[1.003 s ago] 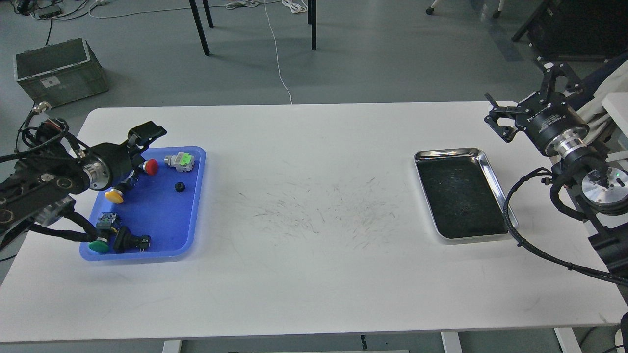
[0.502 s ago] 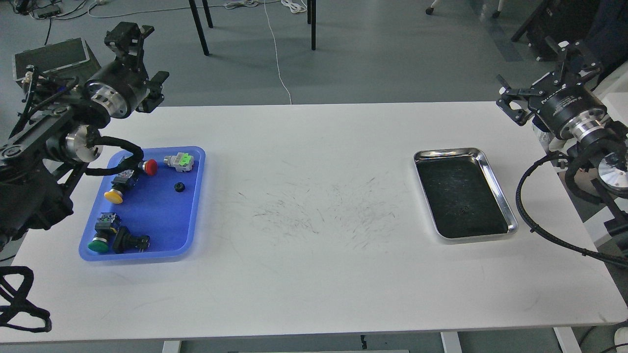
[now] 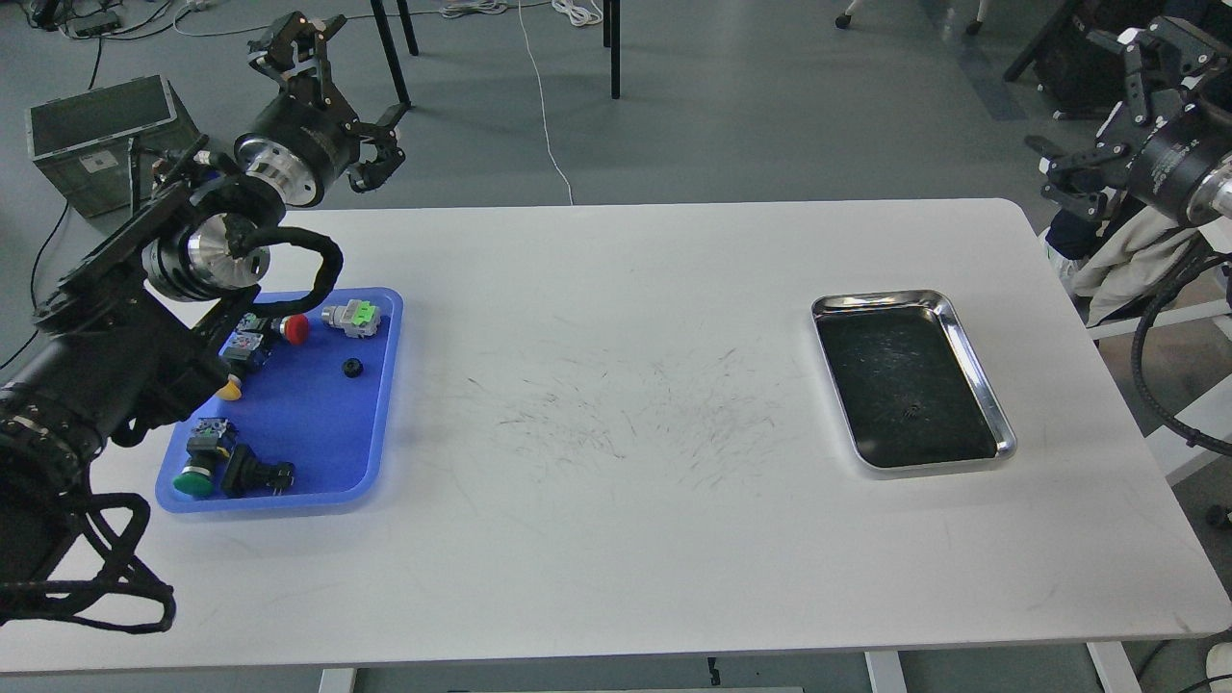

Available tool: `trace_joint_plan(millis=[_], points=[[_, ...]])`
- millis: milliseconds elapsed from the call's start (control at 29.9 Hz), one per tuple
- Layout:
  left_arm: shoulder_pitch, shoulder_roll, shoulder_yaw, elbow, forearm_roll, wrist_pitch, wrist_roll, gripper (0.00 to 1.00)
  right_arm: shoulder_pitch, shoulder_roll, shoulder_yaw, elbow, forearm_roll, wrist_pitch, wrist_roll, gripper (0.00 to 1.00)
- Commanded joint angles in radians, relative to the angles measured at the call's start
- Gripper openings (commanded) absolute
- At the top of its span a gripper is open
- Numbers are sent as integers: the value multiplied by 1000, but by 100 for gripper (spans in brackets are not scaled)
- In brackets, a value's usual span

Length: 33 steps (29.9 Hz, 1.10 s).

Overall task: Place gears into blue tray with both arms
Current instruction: 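Reach the right gripper into the metal tray again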

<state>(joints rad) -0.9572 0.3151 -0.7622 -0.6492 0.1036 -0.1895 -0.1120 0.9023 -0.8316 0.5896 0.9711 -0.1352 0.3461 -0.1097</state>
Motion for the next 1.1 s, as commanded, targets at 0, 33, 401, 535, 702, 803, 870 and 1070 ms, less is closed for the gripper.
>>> trace_joint_plan(millis=[0, 33, 401, 535, 702, 803, 870, 1070], points=[[-11, -1, 1, -1, 1, 1, 0, 98, 29, -61, -135, 121, -196, -1, -11, 99], [-11, -2, 1, -1, 1, 1, 0, 98, 29, -75, -167, 165, -271, -1, -14, 99], [-2, 12, 12, -9, 4, 2, -1, 98, 27, -61, -447, 287, -948, -1, -50, 99], [0, 15, 14, -9, 4, 1, -1, 98, 33, -15, -490, 255, -983, -1, -80, 99], [0, 15, 12, -9, 5, 2, -1, 98, 43, 54, -533, 187, -1026, -1, -80, 98], [0, 15, 12, -9, 7, 1, -1, 98, 49, 97, -547, 164, -1032, -1, -80, 98], [-2, 16, 14, -9, 7, 1, -1, 98, 49, 127, -557, 146, -1032, -3, -80, 97], [0, 32, 15, -7, 7, -1, -3, 98, 55, 181, -591, 103, -1035, -3, -80, 94]])
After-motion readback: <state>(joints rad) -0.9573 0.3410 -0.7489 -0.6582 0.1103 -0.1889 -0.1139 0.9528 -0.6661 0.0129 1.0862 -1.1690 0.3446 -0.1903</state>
